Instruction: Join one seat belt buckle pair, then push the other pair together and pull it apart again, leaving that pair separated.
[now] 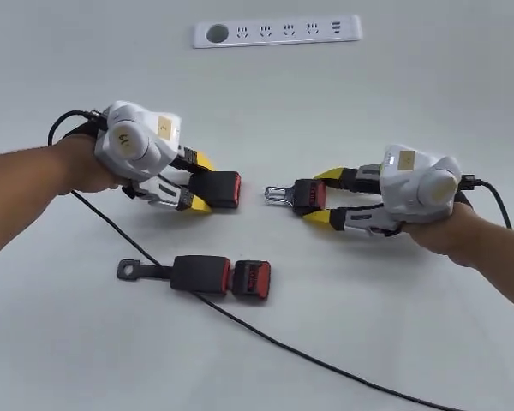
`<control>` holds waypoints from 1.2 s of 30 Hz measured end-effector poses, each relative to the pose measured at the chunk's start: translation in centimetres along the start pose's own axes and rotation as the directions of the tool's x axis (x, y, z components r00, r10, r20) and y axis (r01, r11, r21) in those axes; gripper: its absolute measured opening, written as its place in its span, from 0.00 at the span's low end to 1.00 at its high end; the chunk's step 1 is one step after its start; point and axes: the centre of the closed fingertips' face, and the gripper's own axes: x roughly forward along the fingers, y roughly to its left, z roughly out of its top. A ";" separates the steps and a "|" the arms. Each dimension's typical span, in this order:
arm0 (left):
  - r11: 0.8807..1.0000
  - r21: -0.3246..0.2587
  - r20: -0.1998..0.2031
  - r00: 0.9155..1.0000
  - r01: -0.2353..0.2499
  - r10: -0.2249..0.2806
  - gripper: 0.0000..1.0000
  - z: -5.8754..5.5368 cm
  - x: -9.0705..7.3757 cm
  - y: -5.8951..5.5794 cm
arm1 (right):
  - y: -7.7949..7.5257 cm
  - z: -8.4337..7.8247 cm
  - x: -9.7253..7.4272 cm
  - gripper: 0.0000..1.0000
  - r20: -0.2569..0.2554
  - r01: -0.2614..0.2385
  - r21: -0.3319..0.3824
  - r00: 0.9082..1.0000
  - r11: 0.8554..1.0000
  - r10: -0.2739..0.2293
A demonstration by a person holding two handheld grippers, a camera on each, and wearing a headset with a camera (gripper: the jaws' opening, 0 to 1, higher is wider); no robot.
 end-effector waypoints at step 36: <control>0.999 0.052 -0.059 0.998 0.016 -0.013 0.34 -0.1 0.1 0.1 | 0.2 2.4 4.9 0.33 -0.080 -0.014 -0.021 0.997 1.000 0.013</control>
